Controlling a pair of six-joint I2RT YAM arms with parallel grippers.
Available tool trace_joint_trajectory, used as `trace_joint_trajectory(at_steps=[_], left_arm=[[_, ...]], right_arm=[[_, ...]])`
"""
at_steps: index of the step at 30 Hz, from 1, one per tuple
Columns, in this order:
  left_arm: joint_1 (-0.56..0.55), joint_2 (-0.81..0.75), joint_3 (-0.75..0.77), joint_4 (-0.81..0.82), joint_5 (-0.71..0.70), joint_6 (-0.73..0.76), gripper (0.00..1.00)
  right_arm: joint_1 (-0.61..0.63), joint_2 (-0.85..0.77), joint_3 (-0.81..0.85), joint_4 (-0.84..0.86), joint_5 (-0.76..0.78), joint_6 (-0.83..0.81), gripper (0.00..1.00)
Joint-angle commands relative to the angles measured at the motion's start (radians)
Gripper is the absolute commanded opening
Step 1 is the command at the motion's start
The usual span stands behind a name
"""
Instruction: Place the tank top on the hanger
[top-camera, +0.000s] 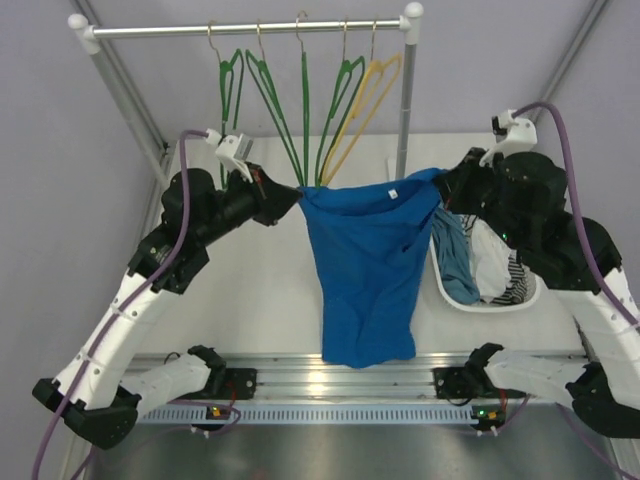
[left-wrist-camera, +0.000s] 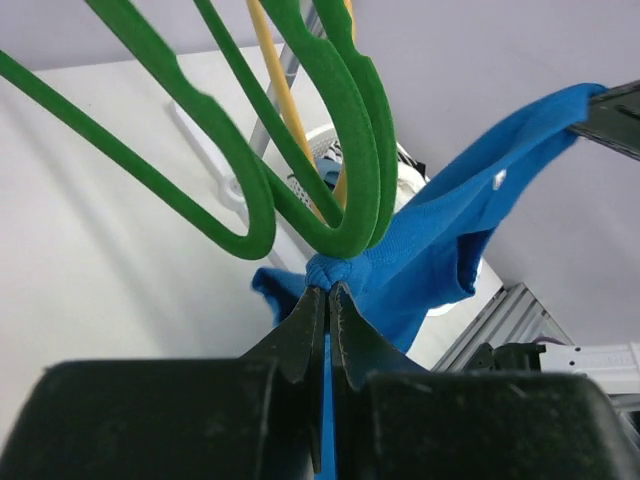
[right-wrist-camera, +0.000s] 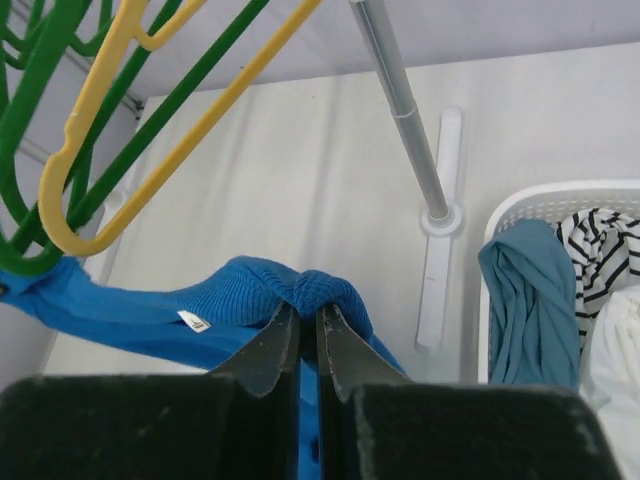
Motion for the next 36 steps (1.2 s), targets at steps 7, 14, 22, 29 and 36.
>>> trace_joint_trajectory(at_steps=[7, 14, 22, 29, 36], left_arm=[[0.002, -0.038, -0.035, -0.109, -0.038, 0.008, 0.0], [0.002, -0.142, -0.364, -0.013, -0.02, -0.098, 0.0], [0.002, -0.113, -0.694, 0.185, -0.021, -0.212, 0.0], [0.002, -0.01, -0.754, 0.253, -0.027, -0.233, 0.01], [0.002, -0.068, -0.722, 0.143, -0.113, -0.221, 0.38]], right_arm=[[-0.108, 0.009, -0.181, 0.038, -0.337, -0.083, 0.0], [-0.107, -0.126, -0.627, 0.211, -0.48, 0.047, 0.0], [-0.107, -0.05, -0.942, 0.417, -0.567, 0.11, 0.0], [-0.107, 0.081, -0.982, 0.558, -0.59, 0.112, 0.14], [-0.107, 0.067, -0.93, 0.474, -0.514, 0.086, 0.43]])
